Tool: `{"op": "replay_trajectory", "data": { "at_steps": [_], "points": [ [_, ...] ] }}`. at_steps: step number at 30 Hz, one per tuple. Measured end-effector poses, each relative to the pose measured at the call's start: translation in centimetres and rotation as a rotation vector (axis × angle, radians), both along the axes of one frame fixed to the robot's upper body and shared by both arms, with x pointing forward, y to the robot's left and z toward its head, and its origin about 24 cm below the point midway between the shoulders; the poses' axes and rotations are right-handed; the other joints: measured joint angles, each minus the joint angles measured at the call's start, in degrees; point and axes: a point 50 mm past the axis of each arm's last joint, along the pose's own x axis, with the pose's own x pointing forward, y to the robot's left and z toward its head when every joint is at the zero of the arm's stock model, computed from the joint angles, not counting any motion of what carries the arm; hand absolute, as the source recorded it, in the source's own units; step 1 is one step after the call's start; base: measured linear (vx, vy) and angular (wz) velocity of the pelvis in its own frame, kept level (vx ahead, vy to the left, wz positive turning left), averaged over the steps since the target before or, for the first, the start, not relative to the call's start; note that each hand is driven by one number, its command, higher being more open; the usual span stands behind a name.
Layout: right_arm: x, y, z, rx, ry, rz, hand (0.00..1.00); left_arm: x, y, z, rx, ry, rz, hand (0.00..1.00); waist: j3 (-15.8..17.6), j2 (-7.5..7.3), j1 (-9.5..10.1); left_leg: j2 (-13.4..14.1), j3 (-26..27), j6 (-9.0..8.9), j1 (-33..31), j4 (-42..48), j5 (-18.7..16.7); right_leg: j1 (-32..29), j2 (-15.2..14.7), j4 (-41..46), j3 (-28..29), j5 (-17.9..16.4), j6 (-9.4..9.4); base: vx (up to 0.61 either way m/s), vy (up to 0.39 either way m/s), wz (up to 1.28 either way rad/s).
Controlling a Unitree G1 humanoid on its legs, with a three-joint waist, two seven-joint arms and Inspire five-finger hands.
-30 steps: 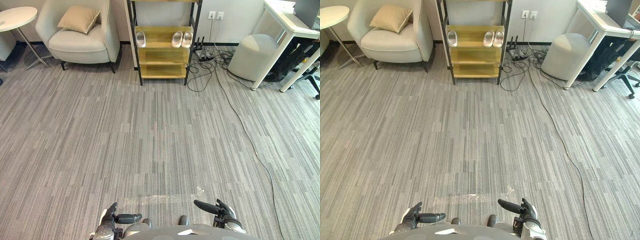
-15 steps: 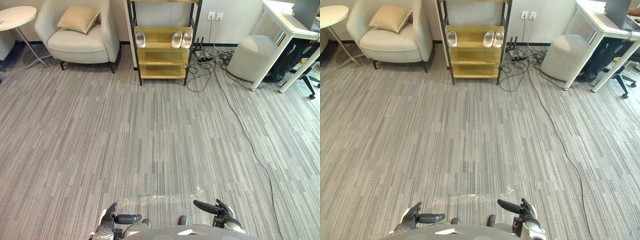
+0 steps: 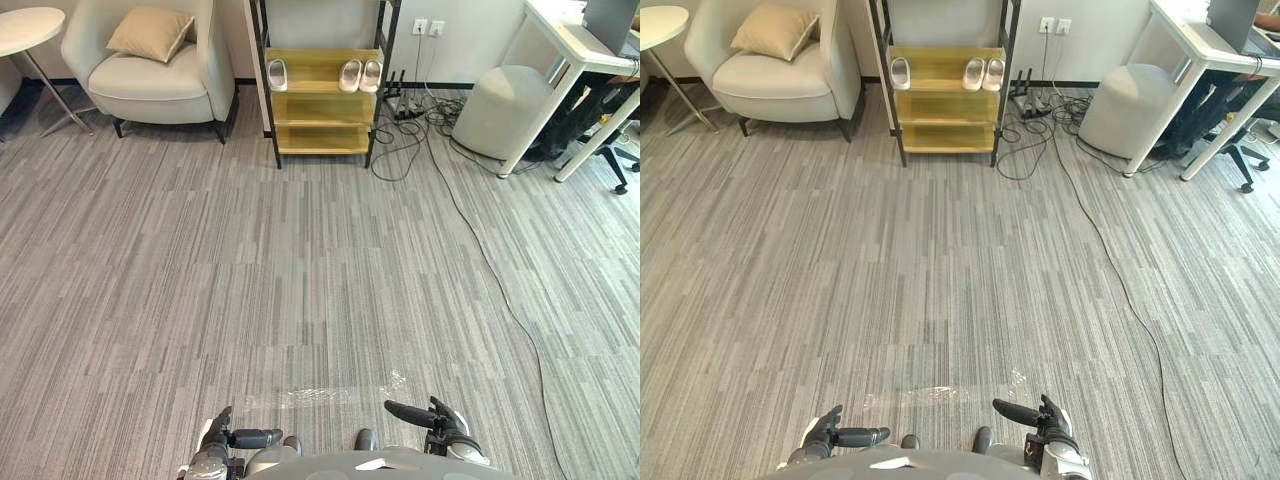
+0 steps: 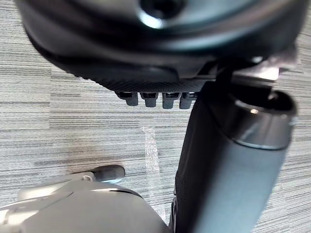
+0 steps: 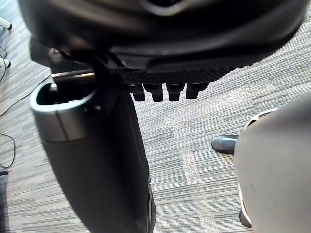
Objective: Organize the slippers on the shoe rack
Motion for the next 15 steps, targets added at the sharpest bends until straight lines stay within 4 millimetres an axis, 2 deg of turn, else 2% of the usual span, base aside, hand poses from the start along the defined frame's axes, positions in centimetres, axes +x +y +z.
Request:
{"op": "replay_trajectory", "data": {
  "at_steps": [2, 5, 6, 7, 8, 9, 10, 12, 13, 15],
  "points": [
    [0.1, 0.1, 0.0, 0.001, -0.005, 0.000, 1.00, 0.2, 0.1, 0.1, 0.003, -0.006, -0.002, 1.00, -0.06, -0.32, 0.11, -0.01, 0.02, 0.81, -2.43, 3.99, -2.39, -0.97, -0.35, 0.30, -0.06, -0.35, 0.42, 0.02, 0.015, -0.03],
    [0.5, -0.3, 0.2, -0.008, -0.013, 0.000, 1.00, 0.7, -0.1, 0.2, -0.001, -0.027, -0.003, 1.00, 0.37, 0.36, 0.24, 0.53, 0.13, 1.68, -5.75, 10.20, -6.22, -6.31, -1.65, 11.25, -0.14, -5.95, 1.78, 0.04, 0.061, -0.04],
    [0.7, -0.5, 0.3, -0.012, -0.016, 0.003, 1.00, 0.8, -0.1, 0.2, -0.001, -0.028, -0.005, 1.00, 0.53, 0.39, 0.39, 0.52, 0.42, 2.09, -5.84, 12.28, -7.98, -10.24, -3.42, 21.67, -1.30, -8.93, 2.82, 0.05, 0.085, -0.11],
    [0.8, -0.5, 0.3, -0.012, -0.019, 0.003, 1.00, 0.8, -0.1, 0.2, -0.001, -0.028, -0.007, 1.00, 0.55, 0.40, 0.40, 0.52, 0.56, 2.18, -5.70, 12.57, -8.25, -11.22, -3.86, 24.26, -1.68, -9.38, 3.11, 0.11, 0.169, -0.16],
    [1.3, -0.5, 0.5, -0.012, -0.036, 0.006, 1.00, 0.8, -0.1, 0.2, 0.003, -0.027, -0.014, 1.00, 0.79, 0.42, 0.46, 0.26, 0.87, 2.43, -4.85, 13.17, -8.87, -14.64, -5.74, 33.21, -2.79, -9.90, 3.37, 0.16, 0.150, -0.06],
    [1.9, -0.3, 0.7, -0.006, -0.063, 0.008, 1.00, 0.9, 0.3, 0.3, 0.014, -0.027, -0.023, 1.00, 1.57, -0.26, 0.18, -1.10, 0.45, 3.55, -1.91, 12.14, -9.71, -18.91, -9.20, 45.23, -3.94, -9.85, 3.82, 0.15, 0.128, -0.03],
    [1.9, -0.2, 0.7, -0.003, -0.065, 0.008, 1.00, 1.1, 0.4, 0.4, 0.018, -0.030, -0.026, 1.00, 1.71, -0.45, 0.17, -1.35, 0.40, 3.65, -1.45, 11.95, -9.80, -19.55, -9.56, 46.64, -4.03, -10.66, 3.89, 0.21, 0.070, 0.13],
    [2.2, -0.1, 0.8, 0.002, -0.076, 0.013, 1.00, 1.2, 0.5, 0.4, 0.028, -0.028, -0.022, 1.00, 1.83, -0.63, 0.02, -1.20, -1.25, 3.81, 1.08, 11.26, -11.37, -21.32, -10.08, 48.01, -5.38, -14.21, 2.48, 0.23, 0.016, 0.37],
    [2.5, -0.2, 0.9, 0.001, -0.085, 0.012, 1.00, 1.4, 0.4, 0.4, 0.027, -0.032, -0.021, 1.00, 1.94, -0.40, -0.36, -0.75, -2.61, 3.61, 2.01, 9.99, -11.64, -23.10, -9.50, 44.61, -6.35, -14.79, 1.57, 0.29, -0.055, 0.52],
    [3.2, -0.5, 1.2, -0.008, -0.103, 0.016, 1.00, 1.5, 0.1, 0.4, 0.019, -0.036, -0.014, 1.00, 2.44, 0.58, -0.94, 0.55, -3.74, 3.20, 3.04, 8.69, -11.81, -24.93, -7.56, 39.54, -6.39, -14.55, 1.30, 0.35, -0.093, 0.47]
  ]
}}
